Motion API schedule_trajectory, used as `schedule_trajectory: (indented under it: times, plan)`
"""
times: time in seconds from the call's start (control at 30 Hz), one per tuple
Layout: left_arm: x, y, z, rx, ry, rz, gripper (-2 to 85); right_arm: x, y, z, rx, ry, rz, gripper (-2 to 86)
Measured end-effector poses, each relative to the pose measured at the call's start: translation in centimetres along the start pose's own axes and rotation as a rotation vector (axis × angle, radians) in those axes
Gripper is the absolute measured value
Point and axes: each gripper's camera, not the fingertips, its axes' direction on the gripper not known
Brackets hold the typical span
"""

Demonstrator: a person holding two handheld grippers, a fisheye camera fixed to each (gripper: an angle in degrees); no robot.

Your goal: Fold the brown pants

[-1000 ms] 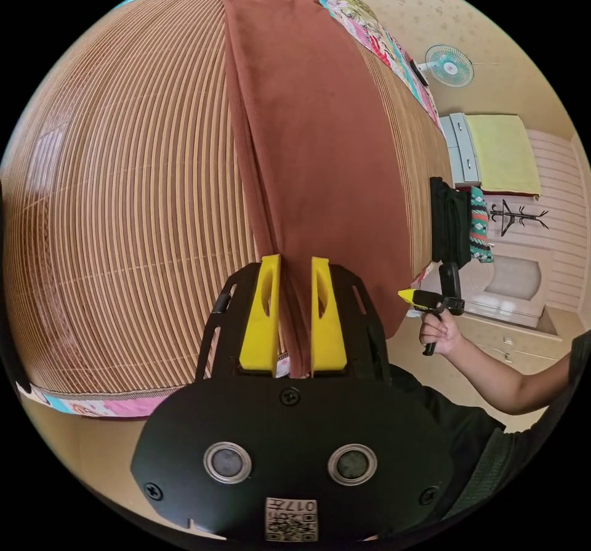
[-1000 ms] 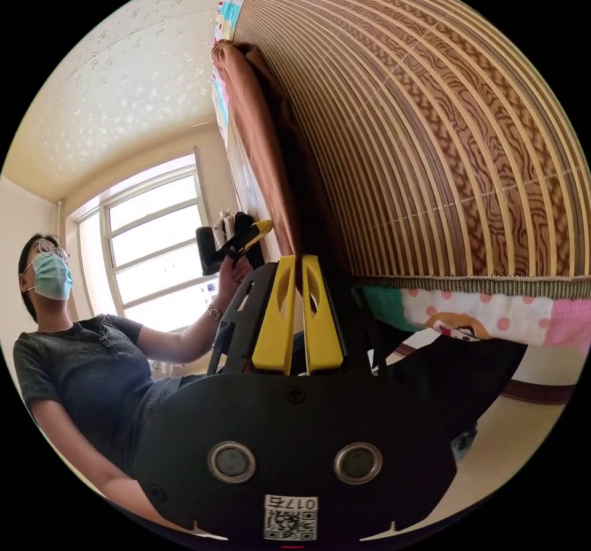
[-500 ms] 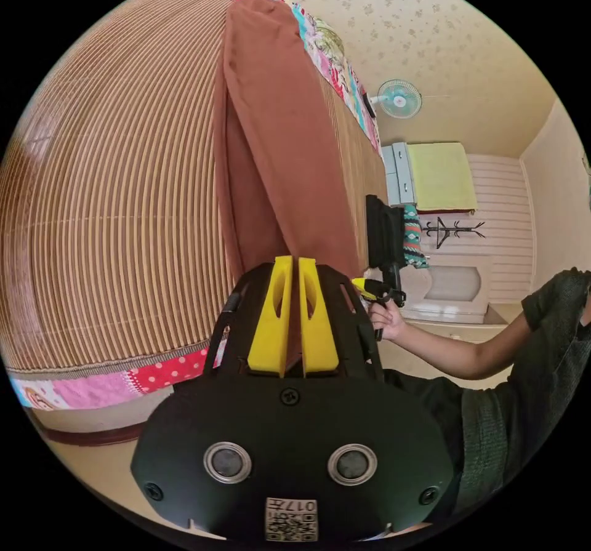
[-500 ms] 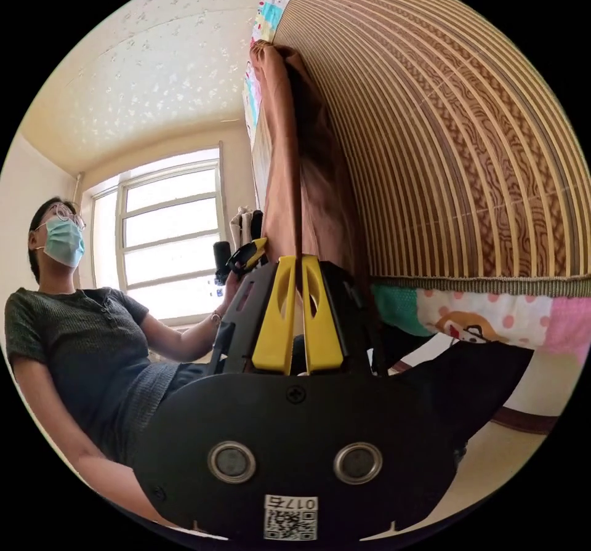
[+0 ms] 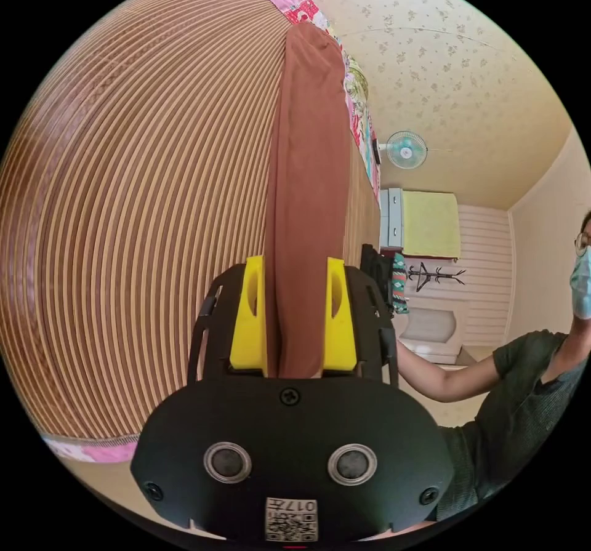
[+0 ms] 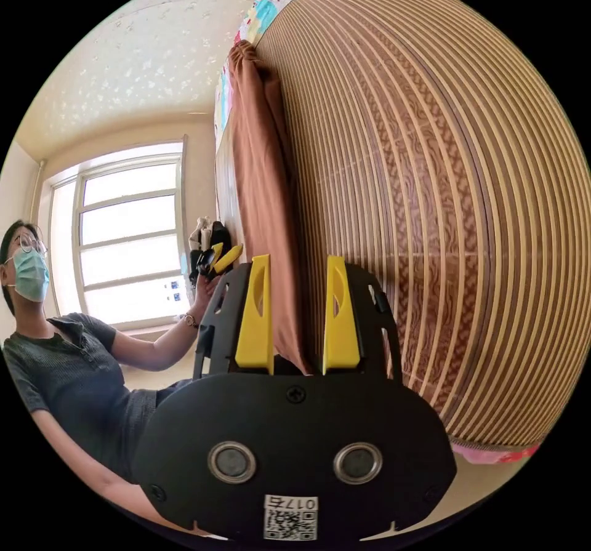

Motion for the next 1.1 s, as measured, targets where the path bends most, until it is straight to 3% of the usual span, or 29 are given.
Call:
schedule_trajectory:
  times: [0.17, 0.3, 0.37, 0.47, 0.6, 0.87, 1.1]
  plan:
    - [1.3, -5.8, 2.0, -0.048, -0.078, 0.112, 13.3, -1.1, -7.7, 4.0, -0.016, -0.029, -0.089, 13.3]
    - [1.2, -8.1, 3.4, -0.069, -0.089, 0.085, 10.0, -2.4, -12.0, 8.3, -0.075, -0.038, -0.1, 11.2]
    - [0.1, -8.9, 3.9, -0.068, -0.009, 0.014, 7.5, -2.4, -12.5, 9.7, -0.116, 0.019, -0.07, 8.5]
    - [-1.2, -8.6, 3.8, -0.075, 0.147, -0.051, 4.9, -2.0, -11.3, 10.8, -0.142, -0.051, -0.045, 5.0]
    - [1.2, -6.5, 1.8, -0.031, 0.32, 0.055, 3.9, -4.1, -6.6, 9.1, -0.045, -0.224, -0.133, 3.2]
    - [15.9, 2.6, -7.6, 0.098, 0.53, 0.356, 3.6, -16.2, 5.8, 2.9, 0.101, -0.408, -0.419, 1.9]
    - [32.4, 9.4, -16.8, 0.163, 0.511, 0.706, 3.5, -33.7, 16.5, -3.4, 0.158, -0.382, -0.8, 1.8]
